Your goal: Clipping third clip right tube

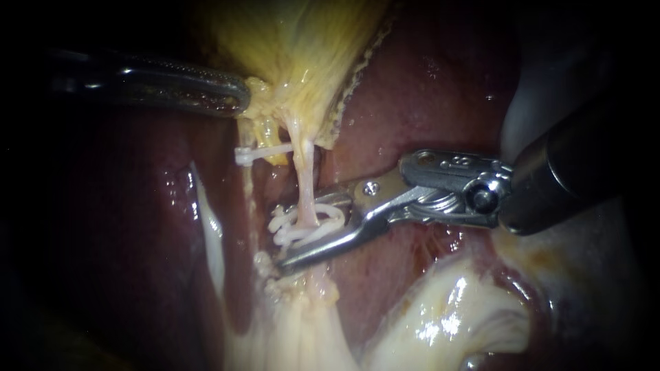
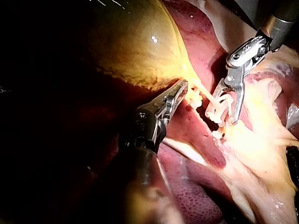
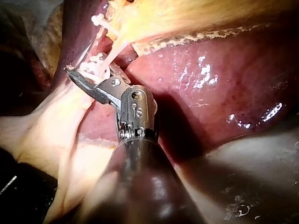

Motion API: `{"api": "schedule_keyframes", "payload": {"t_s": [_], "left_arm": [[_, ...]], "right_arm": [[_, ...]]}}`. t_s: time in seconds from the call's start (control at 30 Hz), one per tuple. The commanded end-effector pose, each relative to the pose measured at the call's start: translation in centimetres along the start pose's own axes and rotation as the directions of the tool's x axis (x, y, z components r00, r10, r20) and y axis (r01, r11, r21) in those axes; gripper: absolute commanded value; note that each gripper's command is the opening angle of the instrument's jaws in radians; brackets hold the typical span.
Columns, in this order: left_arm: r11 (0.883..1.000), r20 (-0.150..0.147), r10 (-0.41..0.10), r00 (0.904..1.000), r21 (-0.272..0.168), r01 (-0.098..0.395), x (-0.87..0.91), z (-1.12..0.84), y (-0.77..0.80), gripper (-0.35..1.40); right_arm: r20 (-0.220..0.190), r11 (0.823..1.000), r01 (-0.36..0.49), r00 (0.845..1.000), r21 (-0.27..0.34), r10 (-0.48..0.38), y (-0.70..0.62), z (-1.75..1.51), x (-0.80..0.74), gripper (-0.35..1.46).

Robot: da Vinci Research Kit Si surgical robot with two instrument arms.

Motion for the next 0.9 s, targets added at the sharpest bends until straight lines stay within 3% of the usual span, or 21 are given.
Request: {"api": "schedule_keyframes", "payload": {"t_s": [0.03, 0.27, 0.57, 0.8, 0.9], "left_arm": [[1.0, 0.0, 0.0, 1.0, 0.0, 0.0, 0.0, 0.0, 0.0, -0.35], [1.0, 0.0, 0.0, 1.0, 0.0, 0.0, 0.0, 0.0, 0.0, -0.35], [1.0, 0.0, -0.006, 1.0, 0.001, 0.006, 0.0, 0.0, 0.01, -0.35], [1.0, 0.0, -0.006, 1.0, 0.001, 0.006, 0.0, 0.0, 0.02, -0.35], [1.0, 0.0, -0.006, 1.0, 0.001, 0.006, 0.0, 0.0, 0.02, -0.35]], "right_arm": [[0.0, 1.0, 0.0, 1.0, 0.0, 0.0, 0.0, 0.0, 0.0, 0.47], [-0.014, 1.0, 0.02, 1.0, 0.003, -0.02, 0.01, -0.05, 0.14, 0.47], [-0.157, 1.0, 0.011, 0.987, 0.012, -0.009, 0.11, -0.2, 0.56, 0.47], [-0.182, 1.0, 0.009, 0.983, 0.016, -0.005, 0.14, -0.22, 0.6, 0.47], [-0.236, 0.999, 0.013, 0.972, 0.039, -0.003, 0.16, -0.23, 0.59, 0.46]]}}
